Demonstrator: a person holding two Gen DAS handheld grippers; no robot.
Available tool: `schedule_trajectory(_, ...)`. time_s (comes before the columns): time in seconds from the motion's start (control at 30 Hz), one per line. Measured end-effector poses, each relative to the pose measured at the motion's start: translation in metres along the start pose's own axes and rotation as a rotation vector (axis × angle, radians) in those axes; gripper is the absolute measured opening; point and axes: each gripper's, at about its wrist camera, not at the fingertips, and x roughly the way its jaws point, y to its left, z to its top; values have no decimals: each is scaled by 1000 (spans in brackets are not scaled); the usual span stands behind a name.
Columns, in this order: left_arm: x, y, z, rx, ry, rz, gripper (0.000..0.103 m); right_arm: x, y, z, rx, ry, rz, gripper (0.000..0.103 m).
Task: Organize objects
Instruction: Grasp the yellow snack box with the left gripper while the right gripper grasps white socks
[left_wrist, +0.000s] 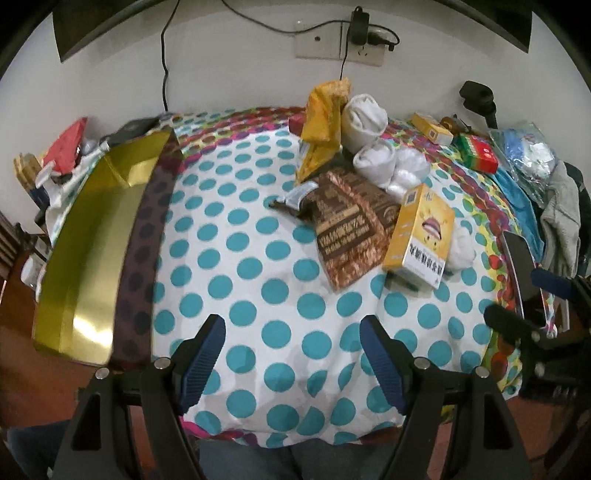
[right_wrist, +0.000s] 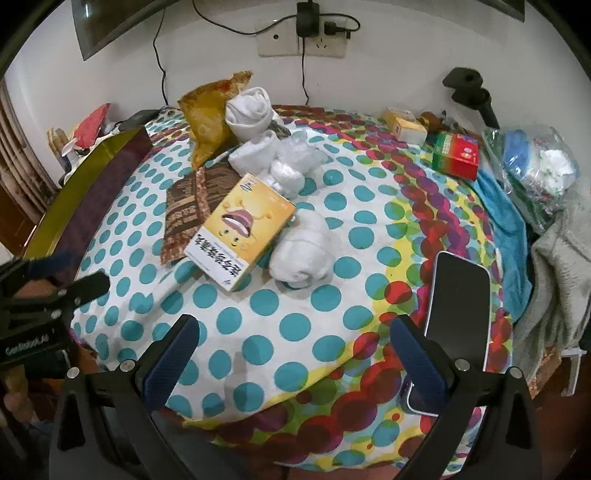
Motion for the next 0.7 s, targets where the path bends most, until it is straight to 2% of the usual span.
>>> schedule_trajectory(0.1,5,2,-7,-21,-3,-8,77,10,-3,2,-10,-1,-9,102)
schedule_trajectory(0.13,5,2,-9,-24,-5,-6,77,15,-3,5,-25,6,-13,99)
schedule_trajectory(0.17,6,1,-10,-15,-11,-25,77,18,-3,7,-34,10,-16,91)
schedule_trajectory(0.23,9,-2,-12,1,-12,-14,77,27,-1,11,-66,13,-21,77)
schedule_trajectory(0.27,9,-4,-13,18,-20,-10,77,30,0,13,-75,18,-25,74)
schedule_trajectory(0.5,11,-16,-16,87,-74,-38,77,56,-1,23,-97,16,-47,72)
schedule_trajectory(0.6,12,-21,-16,119,-77,-58,77,66,-1,26,-104,24,-37,60)
schedule_trajectory(0.67,16,-22,-14,109,-54,-99,77,72,-1,27,-109,34,-19,45)
schedule_trajectory(0.7,18,-23,-13,103,-42,-119,77,74,0,27,-111,32,-19,44)
